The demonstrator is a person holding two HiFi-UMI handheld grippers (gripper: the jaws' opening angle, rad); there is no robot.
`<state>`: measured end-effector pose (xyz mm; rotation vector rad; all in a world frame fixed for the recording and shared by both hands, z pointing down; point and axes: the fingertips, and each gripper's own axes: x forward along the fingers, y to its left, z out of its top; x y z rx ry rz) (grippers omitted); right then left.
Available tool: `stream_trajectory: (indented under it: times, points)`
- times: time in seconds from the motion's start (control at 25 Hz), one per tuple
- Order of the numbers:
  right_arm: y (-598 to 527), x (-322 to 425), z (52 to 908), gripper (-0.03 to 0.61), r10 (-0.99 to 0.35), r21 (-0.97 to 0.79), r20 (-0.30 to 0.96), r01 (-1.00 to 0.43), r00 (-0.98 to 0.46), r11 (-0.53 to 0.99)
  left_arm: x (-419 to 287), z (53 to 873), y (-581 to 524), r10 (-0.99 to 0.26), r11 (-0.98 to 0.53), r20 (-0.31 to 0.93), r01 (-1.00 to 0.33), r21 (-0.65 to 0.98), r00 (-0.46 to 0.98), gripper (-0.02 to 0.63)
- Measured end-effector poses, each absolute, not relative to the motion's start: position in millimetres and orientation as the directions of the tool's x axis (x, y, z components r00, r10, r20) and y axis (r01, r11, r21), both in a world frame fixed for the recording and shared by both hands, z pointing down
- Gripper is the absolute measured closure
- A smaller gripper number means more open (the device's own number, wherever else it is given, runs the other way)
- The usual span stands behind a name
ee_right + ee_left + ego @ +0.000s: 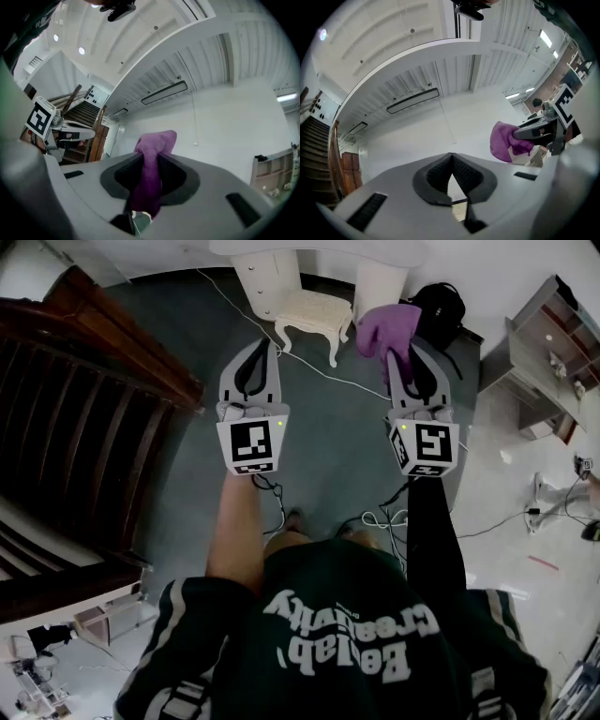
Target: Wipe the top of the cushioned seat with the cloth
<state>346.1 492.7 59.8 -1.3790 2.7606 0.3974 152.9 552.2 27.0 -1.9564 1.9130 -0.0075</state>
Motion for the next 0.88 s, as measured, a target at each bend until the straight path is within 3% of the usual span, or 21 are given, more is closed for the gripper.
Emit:
stream_trajectory:
  times: [0.88]
  points:
    - [497.7, 366.8, 71.4, 0.466, -0.774, 0.153, -0.145, -0.787, -0.616, 0.598, 168.1, 31.6, 566.9, -0.957, 0.006, -0.279, -0.959, -0.283, 0.076, 0.600]
